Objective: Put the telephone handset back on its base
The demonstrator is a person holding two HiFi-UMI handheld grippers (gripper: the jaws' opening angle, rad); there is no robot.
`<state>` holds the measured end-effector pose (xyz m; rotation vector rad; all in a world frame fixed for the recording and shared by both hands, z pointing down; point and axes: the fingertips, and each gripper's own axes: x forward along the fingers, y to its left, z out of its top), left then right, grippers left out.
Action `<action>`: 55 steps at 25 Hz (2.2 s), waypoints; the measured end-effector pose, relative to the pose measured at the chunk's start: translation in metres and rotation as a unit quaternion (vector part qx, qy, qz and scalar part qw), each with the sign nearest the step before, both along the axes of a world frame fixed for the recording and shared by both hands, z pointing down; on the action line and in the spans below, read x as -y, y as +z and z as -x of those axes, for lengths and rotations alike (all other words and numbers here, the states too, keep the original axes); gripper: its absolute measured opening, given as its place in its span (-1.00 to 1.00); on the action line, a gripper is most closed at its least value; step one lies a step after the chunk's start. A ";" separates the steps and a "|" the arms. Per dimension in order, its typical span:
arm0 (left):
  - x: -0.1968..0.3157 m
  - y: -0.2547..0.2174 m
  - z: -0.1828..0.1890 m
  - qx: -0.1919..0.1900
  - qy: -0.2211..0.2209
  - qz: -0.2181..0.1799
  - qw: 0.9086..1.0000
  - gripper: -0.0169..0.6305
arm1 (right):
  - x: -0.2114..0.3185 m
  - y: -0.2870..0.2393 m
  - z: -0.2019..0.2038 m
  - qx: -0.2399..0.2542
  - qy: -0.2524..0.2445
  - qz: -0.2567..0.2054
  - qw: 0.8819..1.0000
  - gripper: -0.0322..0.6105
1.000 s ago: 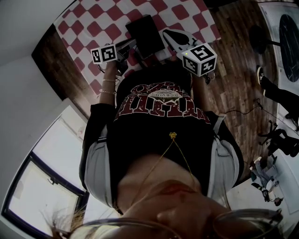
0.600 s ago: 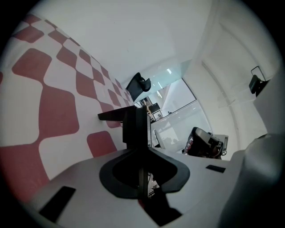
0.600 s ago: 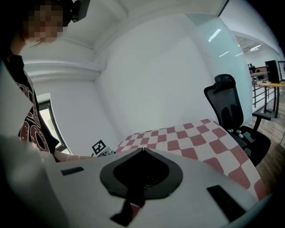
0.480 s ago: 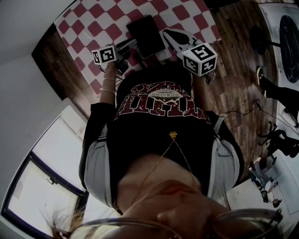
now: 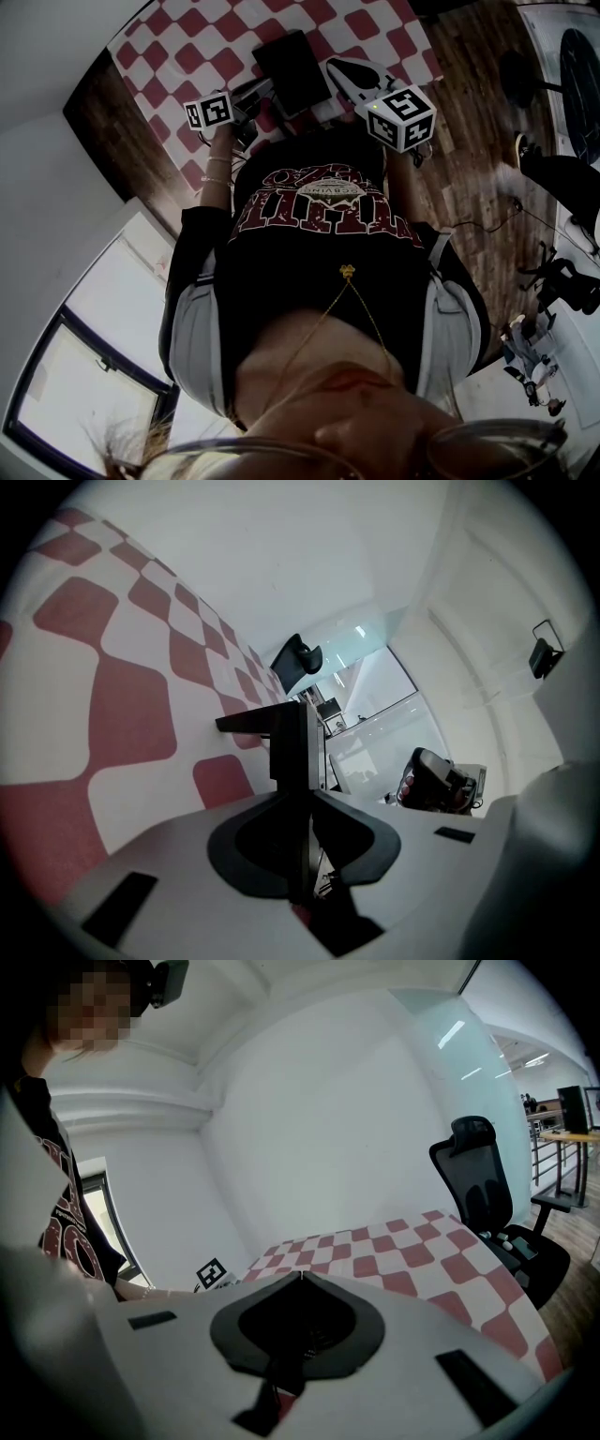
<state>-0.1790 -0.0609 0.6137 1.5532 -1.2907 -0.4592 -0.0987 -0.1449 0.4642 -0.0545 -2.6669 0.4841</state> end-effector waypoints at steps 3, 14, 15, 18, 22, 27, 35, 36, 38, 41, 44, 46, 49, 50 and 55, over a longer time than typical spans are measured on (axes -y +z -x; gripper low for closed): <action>0.000 0.000 0.001 0.016 0.000 0.010 1.000 -0.67 | -0.001 0.000 0.000 0.000 0.000 -0.001 1.000 -0.84; -0.003 0.005 0.004 0.036 -0.018 0.052 0.998 -0.52 | -0.004 -0.001 -0.003 0.000 0.004 -0.004 1.000 -0.84; -0.002 0.003 0.005 0.055 -0.018 0.056 0.997 -0.52 | -0.004 -0.001 -0.003 0.001 0.006 -0.004 1.000 -0.84; -0.002 -0.001 0.006 0.127 -0.004 0.072 0.989 -0.52 | -0.005 0.001 -0.004 0.000 0.007 -0.004 1.000 -0.84; -0.009 0.006 0.004 0.133 -0.005 0.084 0.988 -0.52 | -0.006 0.004 -0.005 -0.006 0.010 -0.006 1.000 -0.84; -0.013 -0.003 0.006 0.155 -0.013 0.084 0.984 -0.56 | -0.005 0.007 -0.006 -0.012 0.012 -0.012 1.000 -0.84; -0.007 -0.017 -0.002 0.230 0.018 0.086 0.969 -0.74 | -0.001 0.009 -0.008 -0.015 0.022 -0.016 0.999 -0.84; -0.005 -0.017 -0.004 0.231 0.020 0.086 0.969 -0.78 | 0.000 0.009 -0.008 -0.016 0.024 -0.016 0.999 -0.84; -0.003 -0.018 -0.006 0.235 0.024 0.085 0.968 -0.82 | -0.001 0.009 -0.008 -0.015 0.024 -0.015 0.999 -0.84; -0.002 -0.018 -0.009 0.252 0.037 0.088 0.963 -0.84 | -0.004 0.010 -0.007 -0.017 0.022 -0.013 1.000 -0.84; -0.002 -0.021 -0.012 0.260 0.040 0.087 0.961 -0.86 | -0.006 0.011 -0.007 -0.018 0.022 -0.011 1.000 -0.84; 0.000 -0.025 -0.015 0.270 0.044 0.085 0.958 -0.87 | -0.007 0.011 -0.007 -0.017 0.023 -0.010 1.000 -0.84; 0.004 -0.031 -0.022 0.284 0.052 0.076 0.954 -0.88 | -0.008 0.012 -0.007 -0.019 0.024 -0.008 0.999 -0.84; 0.006 -0.034 -0.024 0.292 0.056 0.072 0.952 -0.88 | -0.008 0.012 -0.007 -0.019 0.024 -0.008 0.999 -0.84; 0.015 -0.050 -0.032 0.352 0.078 0.063 0.930 -0.88 | -0.012 0.013 -0.008 -0.024 0.021 -0.014 0.999 -0.84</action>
